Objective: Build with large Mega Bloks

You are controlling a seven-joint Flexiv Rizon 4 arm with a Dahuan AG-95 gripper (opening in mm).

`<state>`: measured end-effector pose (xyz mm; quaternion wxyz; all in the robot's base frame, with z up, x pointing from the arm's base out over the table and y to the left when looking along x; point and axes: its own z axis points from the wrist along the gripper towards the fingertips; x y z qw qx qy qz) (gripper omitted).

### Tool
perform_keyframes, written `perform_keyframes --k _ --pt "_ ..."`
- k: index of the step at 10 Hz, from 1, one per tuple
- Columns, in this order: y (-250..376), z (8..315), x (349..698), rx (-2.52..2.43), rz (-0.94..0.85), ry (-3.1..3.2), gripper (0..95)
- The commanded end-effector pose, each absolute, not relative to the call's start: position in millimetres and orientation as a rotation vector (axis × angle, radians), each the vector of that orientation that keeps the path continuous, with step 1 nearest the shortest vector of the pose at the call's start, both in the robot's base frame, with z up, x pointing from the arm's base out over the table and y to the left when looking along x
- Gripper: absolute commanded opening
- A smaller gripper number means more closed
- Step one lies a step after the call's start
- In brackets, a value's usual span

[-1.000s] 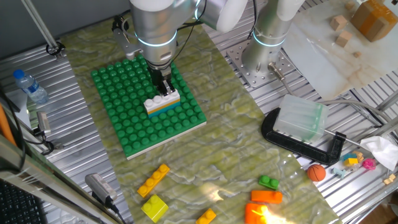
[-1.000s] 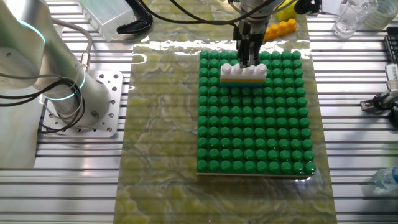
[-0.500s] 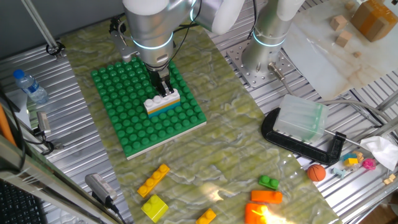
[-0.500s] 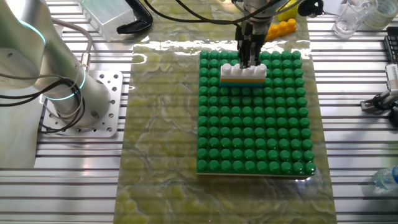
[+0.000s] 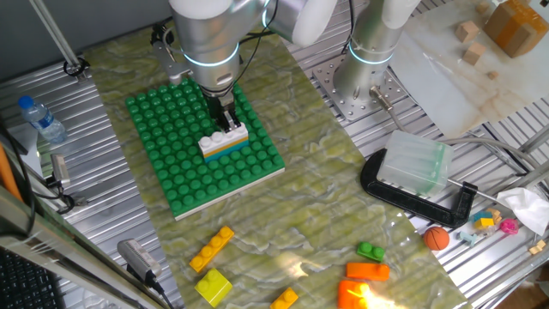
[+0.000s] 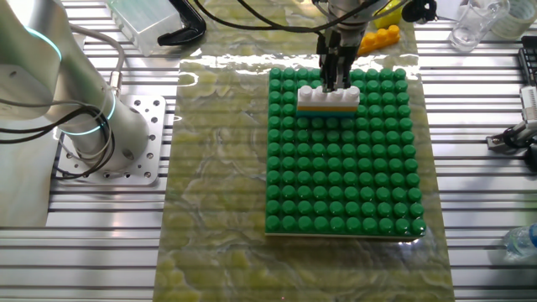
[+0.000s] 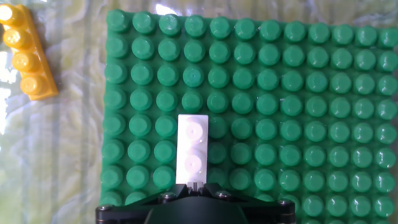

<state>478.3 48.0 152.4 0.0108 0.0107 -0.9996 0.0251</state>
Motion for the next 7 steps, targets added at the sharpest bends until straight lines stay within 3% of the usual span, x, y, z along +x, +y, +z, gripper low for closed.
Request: perform_keyframes --k 1,7 --pt "47.1 152.5 477.3 0.022 0.063 -3.107 0.0" --pt "47.1 152.5 477.3 0.035 0.054 -3.123 0.0"
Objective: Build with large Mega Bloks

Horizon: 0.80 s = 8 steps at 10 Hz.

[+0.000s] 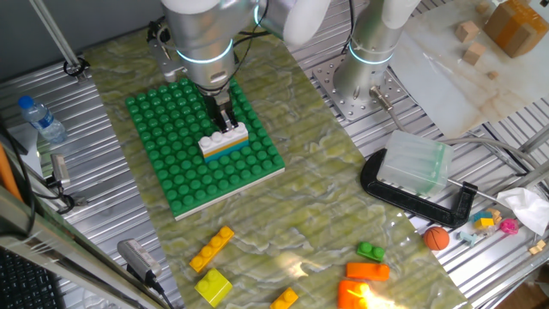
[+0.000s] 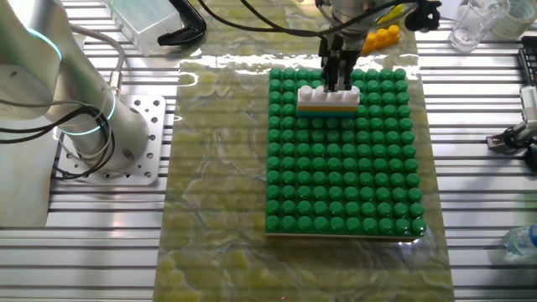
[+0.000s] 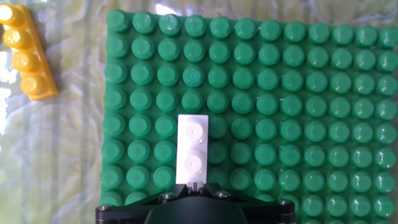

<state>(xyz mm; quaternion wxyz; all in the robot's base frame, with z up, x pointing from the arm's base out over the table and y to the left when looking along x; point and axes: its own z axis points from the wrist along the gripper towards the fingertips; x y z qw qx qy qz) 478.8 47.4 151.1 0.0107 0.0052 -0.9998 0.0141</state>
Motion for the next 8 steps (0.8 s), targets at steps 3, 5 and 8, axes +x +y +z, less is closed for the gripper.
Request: perform_keyframes --k 3,5,8 --pt "47 152 477 0.049 0.059 -3.113 0.0" --pt "50 160 480 0.062 0.068 -3.102 0.0" --pt "63 178 490 0.102 0.065 -3.092 0.0"
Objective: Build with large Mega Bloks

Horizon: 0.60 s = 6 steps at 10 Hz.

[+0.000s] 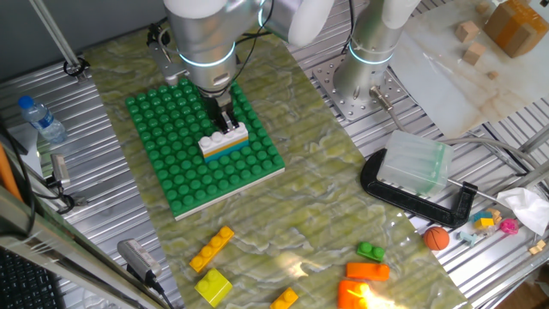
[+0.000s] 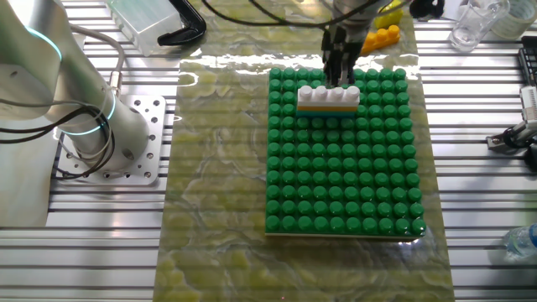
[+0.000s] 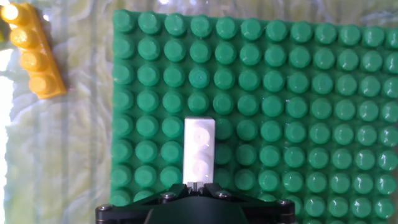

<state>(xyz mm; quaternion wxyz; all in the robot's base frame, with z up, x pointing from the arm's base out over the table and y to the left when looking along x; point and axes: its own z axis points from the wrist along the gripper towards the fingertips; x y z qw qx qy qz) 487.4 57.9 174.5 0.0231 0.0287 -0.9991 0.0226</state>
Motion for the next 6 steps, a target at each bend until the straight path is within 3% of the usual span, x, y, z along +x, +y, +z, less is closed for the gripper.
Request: perform_keyframes --k 1,6 --pt "73 179 491 0.091 0.062 -3.093 0.0" --pt "147 175 502 -0.03 0.031 -3.106 0.0"
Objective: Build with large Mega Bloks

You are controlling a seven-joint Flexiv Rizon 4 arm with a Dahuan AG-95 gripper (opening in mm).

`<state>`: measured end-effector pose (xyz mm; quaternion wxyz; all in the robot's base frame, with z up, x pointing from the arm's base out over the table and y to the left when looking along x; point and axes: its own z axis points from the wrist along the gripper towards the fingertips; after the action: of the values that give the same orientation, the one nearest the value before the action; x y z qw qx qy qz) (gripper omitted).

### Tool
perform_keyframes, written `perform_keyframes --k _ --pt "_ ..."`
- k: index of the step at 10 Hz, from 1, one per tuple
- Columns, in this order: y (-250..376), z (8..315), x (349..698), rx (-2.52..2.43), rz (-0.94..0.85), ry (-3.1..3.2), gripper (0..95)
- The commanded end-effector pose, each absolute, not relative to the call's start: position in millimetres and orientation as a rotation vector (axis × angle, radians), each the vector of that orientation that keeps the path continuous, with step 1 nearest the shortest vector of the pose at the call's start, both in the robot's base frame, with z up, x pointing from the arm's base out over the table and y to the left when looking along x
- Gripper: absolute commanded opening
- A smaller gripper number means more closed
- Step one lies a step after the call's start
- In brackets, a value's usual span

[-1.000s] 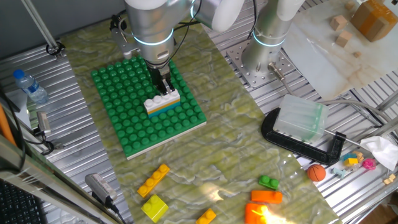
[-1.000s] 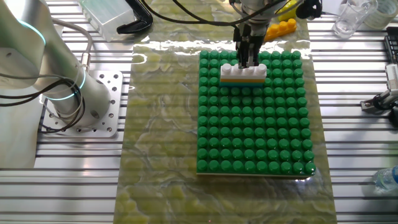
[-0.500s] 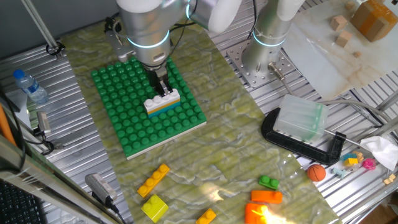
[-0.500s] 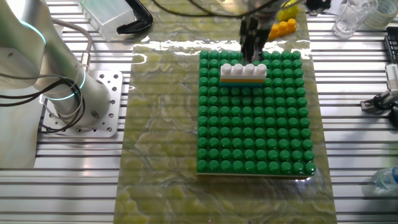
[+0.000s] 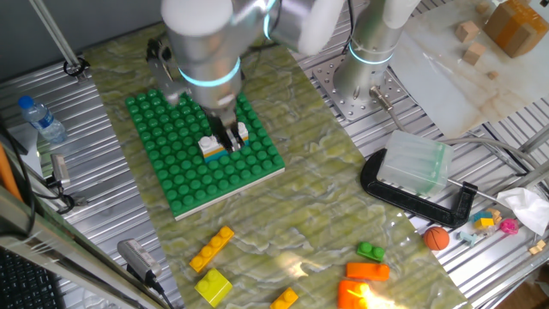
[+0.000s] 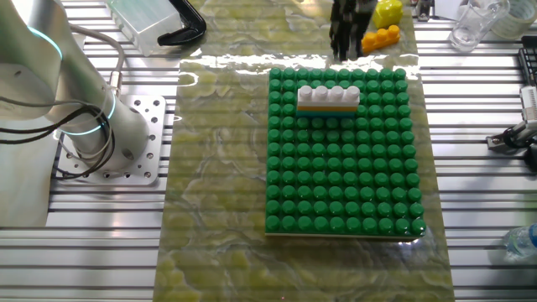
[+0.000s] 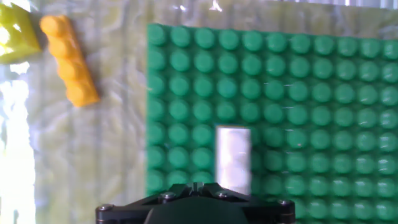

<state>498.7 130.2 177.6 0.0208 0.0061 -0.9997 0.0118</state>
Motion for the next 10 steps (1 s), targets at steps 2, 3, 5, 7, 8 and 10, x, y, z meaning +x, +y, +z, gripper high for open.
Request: perform_keyframes --k 2,3,5,7,8,10 --pt "158.8 175.1 504.9 -0.05 0.017 -3.117 0.0" --pt "158.8 175.1 504.9 -0.05 0.01 -3.121 0.0" --pt "158.8 175.1 504.9 0.046 0.027 -3.145 0.0" --pt "158.8 175.1 504.9 0.23 0.102 -3.075 0.0" --pt "158.8 175.1 504.9 0.284 0.151 -3.062 0.0" --pt "158.8 175.1 504.9 0.348 0.15 -3.056 0.0"
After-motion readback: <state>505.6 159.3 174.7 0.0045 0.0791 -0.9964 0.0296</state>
